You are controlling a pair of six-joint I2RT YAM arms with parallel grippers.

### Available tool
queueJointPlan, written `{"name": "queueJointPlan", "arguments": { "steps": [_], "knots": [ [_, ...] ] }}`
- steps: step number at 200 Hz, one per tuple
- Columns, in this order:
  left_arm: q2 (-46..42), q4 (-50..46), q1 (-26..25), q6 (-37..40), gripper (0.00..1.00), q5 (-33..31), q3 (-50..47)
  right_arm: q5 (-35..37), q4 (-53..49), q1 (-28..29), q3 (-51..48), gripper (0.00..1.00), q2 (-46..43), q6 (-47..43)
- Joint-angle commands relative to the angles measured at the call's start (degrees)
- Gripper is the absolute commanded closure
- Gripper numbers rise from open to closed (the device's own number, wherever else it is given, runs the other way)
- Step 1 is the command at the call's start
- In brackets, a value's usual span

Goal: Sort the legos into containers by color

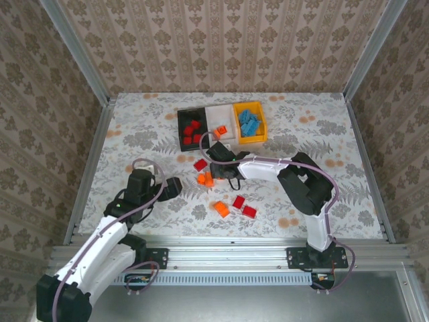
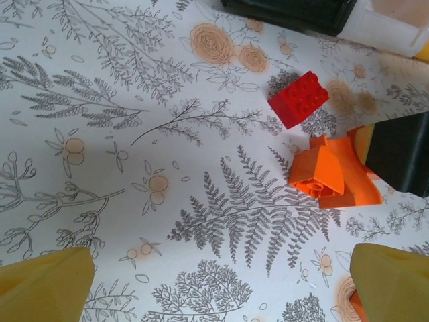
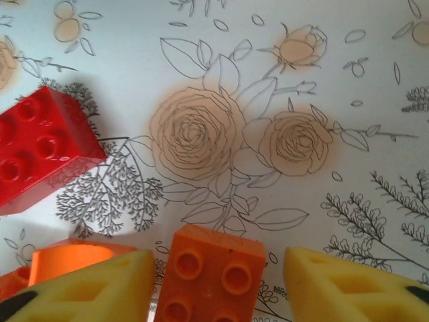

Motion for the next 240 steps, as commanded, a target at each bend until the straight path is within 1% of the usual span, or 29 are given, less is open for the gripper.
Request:
{"name": "queueJointPlan", "arguments": {
  "steps": [1,17,37,64,86,100,110,121,145,155,172,191,215,240],
  "knots": [
    [-0.9,-1.8,0.6,-0.5,0.00,0.3,-1.4,2.3,-2.2,0.3,0.4,0.59,1.2,0.7],
    [-0.8,-1.7,0.8,-0.5,0.00,0.6,-1.7,3.7,-2.2,0.4,0.3,0.64,-0.4,-0.4],
    [-0.9,-1.2,1.0,-0.9,0.00,0.7,-2.4,6.6,-3.6,0.3,1.1,0.66,-2.2,-2.1],
    [-0.7,0.6,1.2,-2.0,0.00,1.8,-2.8,10.4,-4.3,0.0,2.8,0.66,-5.8,-6.2],
    [0.1,3.2,1.1,-3.8,0.00,3.9,-3.4,11.8,-4.9,-2.3,8.1,0.66,-6.2,-10.2],
    [1.7,6.4,1.1,-5.4,0.00,5.7,-4.6,11.7,-4.5,-3.9,12.3,0.65,-4.1,-13.3],
    [3.4,8.6,1.1,-6.4,0.00,6.7,-5.2,13.7,-4.9,-4.8,16.3,0.65,-1.1,-15.6],
    [5.4,9.0,1.1,-6.8,0.00,7.0,-5.0,13.2,-4.5,-5.9,21.0,0.65,3.1,-18.0],
    [8.0,8.1,1.0,-6.6,0.00,7.8,-4.0,14.4,-8.0,-7.8,33.1,0.66,12.1,-20.7],
    [8.0,7.4,1.1,-6.4,0.00,7.9,-3.6,12.9,-9.1,-8.7,37.4,0.65,15.1,-21.5],
    [6.8,5.5,1.0,-6.1,0.00,7.3,-2.9,12.1,-14.2,-9.7,46.8,0.63,20.2,-21.8],
    [5.1,3.7,1.1,-5.6,0.00,6.8,-2.2,11.0,-15.7,-10.1,51.3,0.58,22.8,-21.6],
    [3.9,1.5,1.1,-4.5,0.00,6.4,-0.7,10.7,-15.7,-10.0,50.7,0.46,21.2,-21.6],
    [4.5,1.7,1.1,-4.3,0.00,7.2,0.1,10.8,-13.3,-9.0,45.9,0.44,15.0,-22.0]
  ]
}}
